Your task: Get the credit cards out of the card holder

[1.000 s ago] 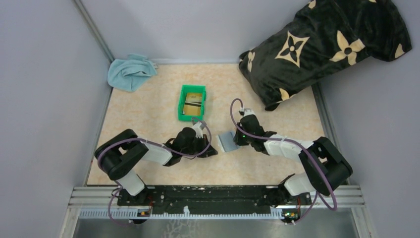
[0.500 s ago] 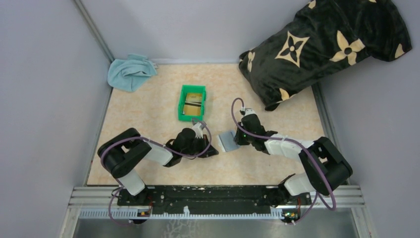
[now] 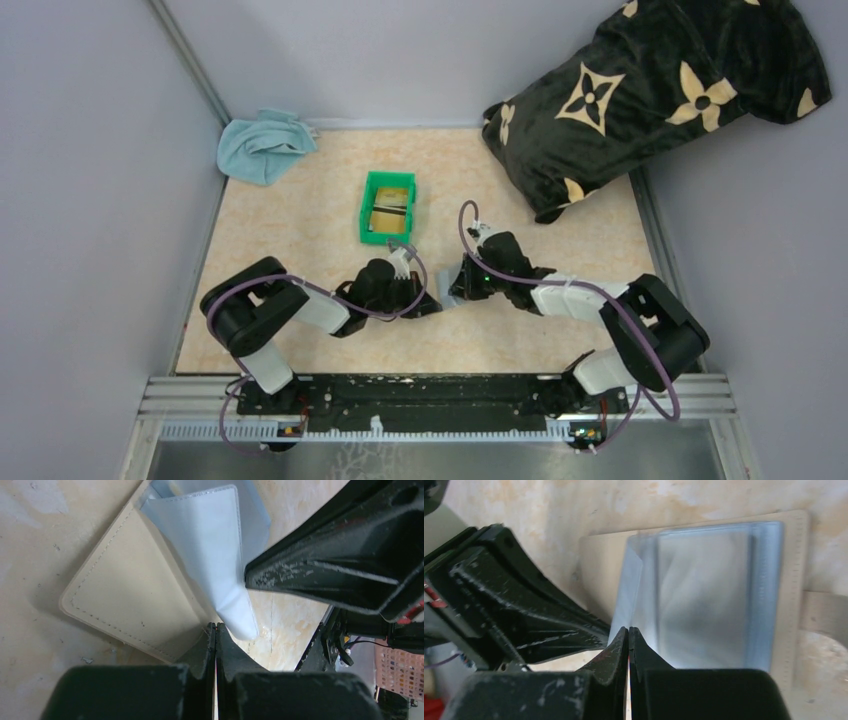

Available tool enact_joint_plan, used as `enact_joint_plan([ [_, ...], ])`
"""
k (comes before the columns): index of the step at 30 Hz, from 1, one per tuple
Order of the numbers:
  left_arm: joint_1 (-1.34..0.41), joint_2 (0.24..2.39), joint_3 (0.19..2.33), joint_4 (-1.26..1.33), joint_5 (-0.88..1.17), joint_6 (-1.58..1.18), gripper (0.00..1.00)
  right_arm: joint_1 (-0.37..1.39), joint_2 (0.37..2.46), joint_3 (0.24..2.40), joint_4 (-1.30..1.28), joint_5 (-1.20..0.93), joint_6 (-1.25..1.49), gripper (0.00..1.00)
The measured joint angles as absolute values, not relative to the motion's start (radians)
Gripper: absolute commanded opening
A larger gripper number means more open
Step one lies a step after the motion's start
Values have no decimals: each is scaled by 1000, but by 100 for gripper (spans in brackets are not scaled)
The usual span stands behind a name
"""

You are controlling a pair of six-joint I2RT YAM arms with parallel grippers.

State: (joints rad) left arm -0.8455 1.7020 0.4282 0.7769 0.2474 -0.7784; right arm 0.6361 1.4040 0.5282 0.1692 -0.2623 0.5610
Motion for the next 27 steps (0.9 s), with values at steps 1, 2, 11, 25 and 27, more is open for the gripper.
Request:
enact_joint_plan([
  [1, -846, 1702, 427, 778, 247, -778, 0, 642, 1404, 528, 174, -280, 562, 0],
  [2, -846, 1702, 427, 779, 247, -778, 0, 648, 1404, 528, 178, -296, 567, 0],
  [11, -846, 1703, 421, 790, 245, -779, 0, 630, 1338, 547, 101, -281, 552, 0],
  [25, -847, 1600, 389, 676, 199, -757, 5, 582, 1370, 573, 70, -284, 516, 0],
  [27, -847, 1579, 389, 641, 188, -744, 4, 567, 1372, 578, 60, -278, 513, 2],
])
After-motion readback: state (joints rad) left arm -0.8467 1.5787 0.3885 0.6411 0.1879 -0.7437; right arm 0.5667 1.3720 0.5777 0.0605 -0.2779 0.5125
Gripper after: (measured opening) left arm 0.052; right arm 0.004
